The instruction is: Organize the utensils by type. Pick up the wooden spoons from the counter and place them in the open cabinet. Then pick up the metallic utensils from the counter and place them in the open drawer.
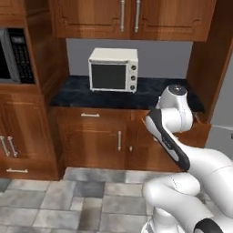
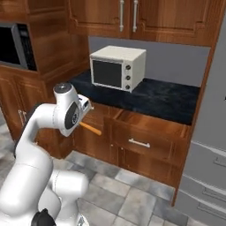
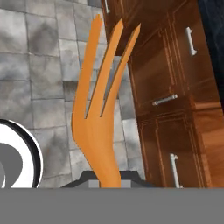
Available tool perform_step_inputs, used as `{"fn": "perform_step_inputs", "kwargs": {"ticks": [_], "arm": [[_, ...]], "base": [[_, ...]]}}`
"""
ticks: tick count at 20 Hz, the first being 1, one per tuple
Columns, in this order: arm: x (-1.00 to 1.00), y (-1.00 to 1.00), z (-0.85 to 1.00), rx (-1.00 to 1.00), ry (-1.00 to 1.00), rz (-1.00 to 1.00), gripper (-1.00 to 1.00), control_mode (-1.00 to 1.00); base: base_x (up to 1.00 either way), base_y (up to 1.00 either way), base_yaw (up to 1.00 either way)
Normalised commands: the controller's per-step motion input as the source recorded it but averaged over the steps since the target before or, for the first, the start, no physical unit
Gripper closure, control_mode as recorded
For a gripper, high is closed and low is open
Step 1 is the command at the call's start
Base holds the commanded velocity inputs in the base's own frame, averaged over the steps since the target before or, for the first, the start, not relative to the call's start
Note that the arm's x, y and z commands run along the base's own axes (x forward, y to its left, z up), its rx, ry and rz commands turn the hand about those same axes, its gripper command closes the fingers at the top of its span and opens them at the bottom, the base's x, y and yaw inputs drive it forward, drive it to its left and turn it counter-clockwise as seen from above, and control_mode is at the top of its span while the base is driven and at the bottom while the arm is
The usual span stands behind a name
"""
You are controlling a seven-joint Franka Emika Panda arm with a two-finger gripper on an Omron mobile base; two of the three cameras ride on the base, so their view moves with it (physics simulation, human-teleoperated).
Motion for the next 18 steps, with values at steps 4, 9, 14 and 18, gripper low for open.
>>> {"fn": "perform_step_inputs", "kwargs": {"ticks": [4, 9, 14, 18], "arm": [[0.00, 0.00, 0.00, 0.00, 0.00, 0.00, 1.00, 1.00], [0.00, 0.00, 0.00, 0.00, 0.00, 0.00, 1.00, 1.00], [0.00, 0.00, 0.00, 0.00, 0.00, 0.00, 1.00, 1.00], [0.00, 0.00, 0.00, 0.00, 0.00, 0.00, 1.00, 1.00]], "base": [[0.57, 0.61, -0.52], [0.57, 0.45, -0.73], [0.52, 0.48, -0.71], [0.30, 0.60, -0.63]]}}
